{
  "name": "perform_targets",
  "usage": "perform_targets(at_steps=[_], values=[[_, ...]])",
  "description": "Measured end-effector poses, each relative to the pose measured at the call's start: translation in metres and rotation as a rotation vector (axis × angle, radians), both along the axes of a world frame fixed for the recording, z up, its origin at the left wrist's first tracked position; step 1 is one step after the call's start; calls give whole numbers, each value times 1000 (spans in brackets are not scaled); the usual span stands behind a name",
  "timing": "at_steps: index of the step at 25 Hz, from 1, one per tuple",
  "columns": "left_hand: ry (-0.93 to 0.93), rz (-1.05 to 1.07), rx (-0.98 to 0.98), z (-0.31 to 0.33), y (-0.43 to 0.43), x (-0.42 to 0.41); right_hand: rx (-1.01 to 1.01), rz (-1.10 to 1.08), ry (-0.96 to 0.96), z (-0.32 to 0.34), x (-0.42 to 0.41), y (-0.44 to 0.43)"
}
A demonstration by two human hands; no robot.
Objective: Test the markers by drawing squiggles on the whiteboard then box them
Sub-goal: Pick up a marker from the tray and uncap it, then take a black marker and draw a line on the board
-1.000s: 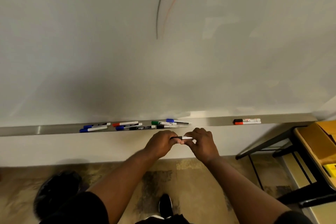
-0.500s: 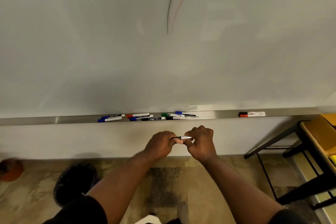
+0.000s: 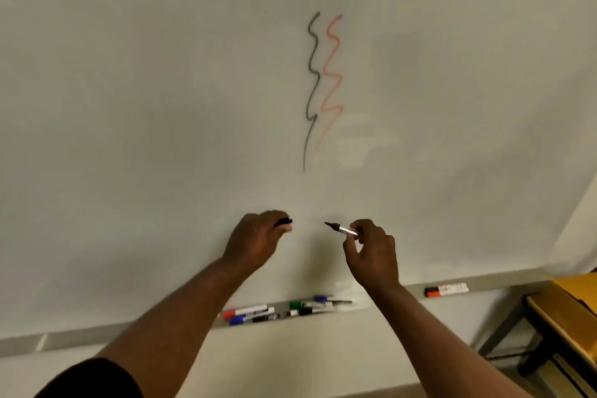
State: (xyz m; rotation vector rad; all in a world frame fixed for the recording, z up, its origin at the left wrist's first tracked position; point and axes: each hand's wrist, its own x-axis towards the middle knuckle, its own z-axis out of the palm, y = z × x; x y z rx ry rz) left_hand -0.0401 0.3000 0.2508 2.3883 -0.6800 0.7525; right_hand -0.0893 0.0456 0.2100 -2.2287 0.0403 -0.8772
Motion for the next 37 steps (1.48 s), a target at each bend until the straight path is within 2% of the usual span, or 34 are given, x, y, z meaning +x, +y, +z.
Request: perform_targets(at_steps=[4, 6, 9, 12, 14, 16, 20, 24, 27, 30, 37], values=[[-408, -31, 30, 126, 13, 50, 68, -44, -132, 96, 18, 2], [-597, 64, 72, 188, 17, 71, 69, -67, -214, 143, 26, 1], [-694, 186, 172, 265, 20, 89, 68, -120, -348, 209, 36, 1], [-705, 236, 248, 306, 17, 101, 48, -170, -472, 259, 42, 3], [-674, 240, 230, 313, 15, 112, 25, -177, -523, 286, 48, 3], [-736, 249, 208, 305, 13, 122, -14, -172, -539, 306, 57, 4], [-904, 269, 154, 293, 10, 132, -54, -186, -569, 315, 74, 1], [-915, 269, 152, 291, 9, 137, -29, -176, -572, 321, 90, -2], [-911, 256, 134, 289, 10, 139, -125, -163, -573, 308, 96, 0], [-909, 260, 125, 289, 9, 139, -63, -171, -574, 291, 95, -7], [-858, 258, 104, 284, 5, 132, -140, -165, -478, 233, 86, -20]])
